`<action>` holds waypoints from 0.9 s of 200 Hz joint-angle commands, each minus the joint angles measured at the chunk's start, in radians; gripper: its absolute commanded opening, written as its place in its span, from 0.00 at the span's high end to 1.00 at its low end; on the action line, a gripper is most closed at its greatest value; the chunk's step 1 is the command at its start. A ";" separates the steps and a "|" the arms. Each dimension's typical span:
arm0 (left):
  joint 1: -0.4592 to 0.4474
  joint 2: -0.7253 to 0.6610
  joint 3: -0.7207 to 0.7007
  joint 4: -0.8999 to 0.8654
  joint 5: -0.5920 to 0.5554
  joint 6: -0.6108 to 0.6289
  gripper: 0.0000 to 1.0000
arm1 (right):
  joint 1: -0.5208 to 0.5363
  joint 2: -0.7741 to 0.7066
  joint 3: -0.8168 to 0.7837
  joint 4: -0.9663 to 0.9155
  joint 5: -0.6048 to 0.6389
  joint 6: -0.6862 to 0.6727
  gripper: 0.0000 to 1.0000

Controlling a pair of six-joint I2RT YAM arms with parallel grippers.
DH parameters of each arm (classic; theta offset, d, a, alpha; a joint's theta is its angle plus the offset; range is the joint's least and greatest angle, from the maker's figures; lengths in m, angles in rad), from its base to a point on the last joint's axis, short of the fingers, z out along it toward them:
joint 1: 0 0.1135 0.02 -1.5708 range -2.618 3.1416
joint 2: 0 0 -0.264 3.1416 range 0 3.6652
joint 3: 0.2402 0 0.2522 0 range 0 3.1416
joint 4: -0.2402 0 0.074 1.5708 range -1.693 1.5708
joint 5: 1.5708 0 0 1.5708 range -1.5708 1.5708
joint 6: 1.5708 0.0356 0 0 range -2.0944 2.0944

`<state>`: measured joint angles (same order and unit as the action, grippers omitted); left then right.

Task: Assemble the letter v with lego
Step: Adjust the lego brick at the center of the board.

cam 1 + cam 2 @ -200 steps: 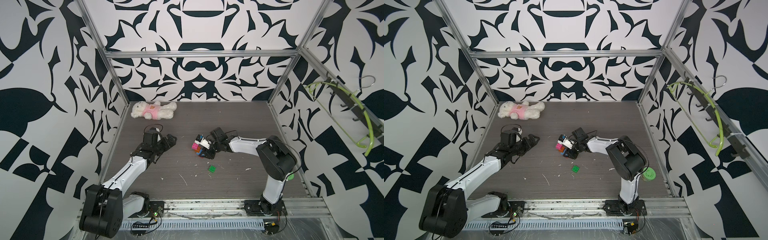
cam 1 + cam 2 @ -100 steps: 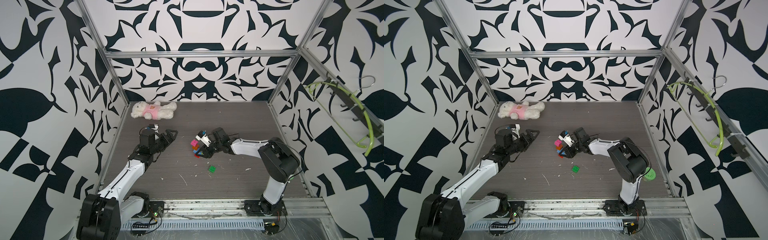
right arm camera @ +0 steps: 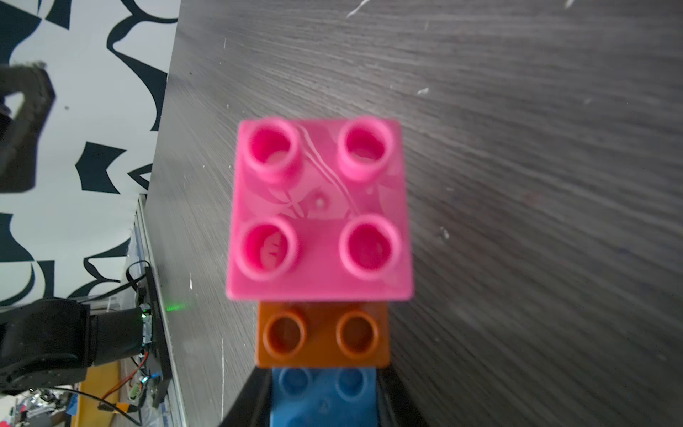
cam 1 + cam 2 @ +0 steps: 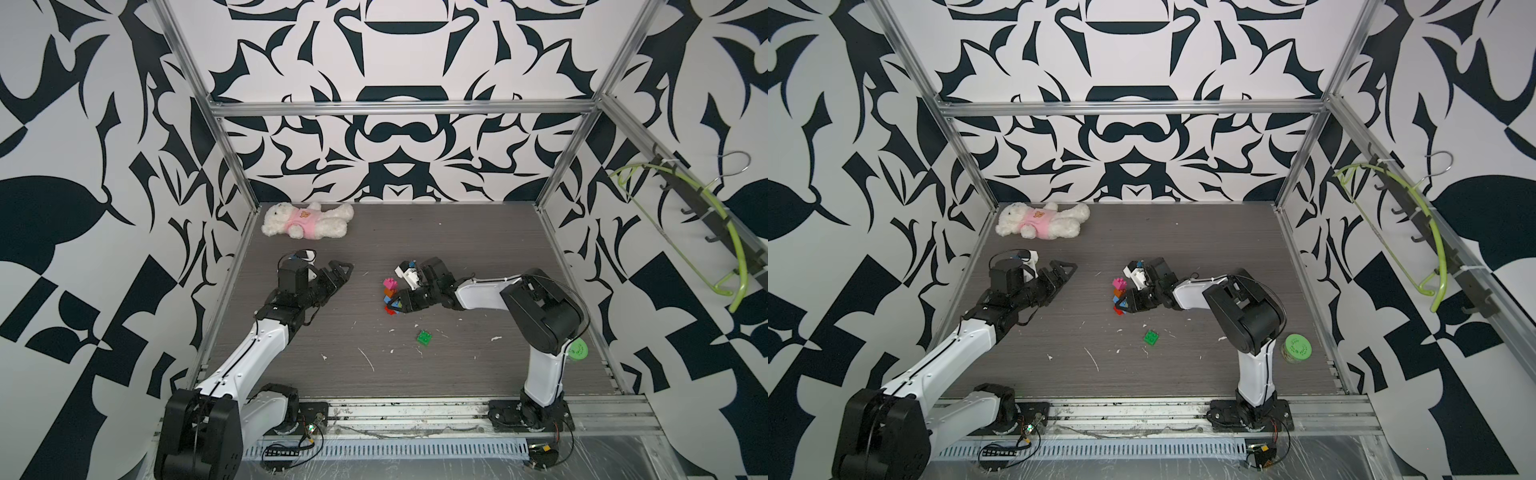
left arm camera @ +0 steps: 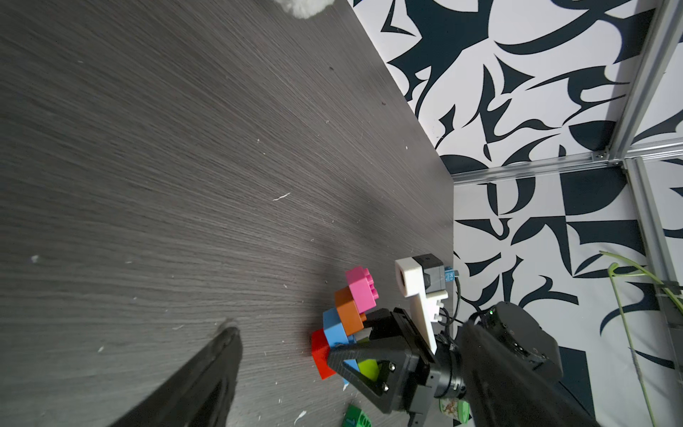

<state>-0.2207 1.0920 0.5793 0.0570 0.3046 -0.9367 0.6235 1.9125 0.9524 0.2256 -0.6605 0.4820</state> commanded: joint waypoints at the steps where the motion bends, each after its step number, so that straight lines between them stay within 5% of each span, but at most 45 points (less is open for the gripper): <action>1: 0.009 0.006 0.019 -0.035 0.014 0.023 0.04 | 0.003 0.003 0.017 -0.019 0.030 0.073 0.64; 72: 0.039 -0.017 0.019 -0.072 0.023 0.040 0.04 | 0.004 -0.012 0.092 -0.267 0.174 0.027 0.43; 180: 0.078 -0.042 0.011 -0.100 0.043 0.055 0.04 | 0.015 -0.047 0.151 -0.478 0.338 -0.084 0.38</action>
<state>-0.1482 1.0737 0.5800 -0.0170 0.3367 -0.9039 0.6376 1.8839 1.0969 -0.1390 -0.4019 0.4400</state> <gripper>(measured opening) 0.961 0.612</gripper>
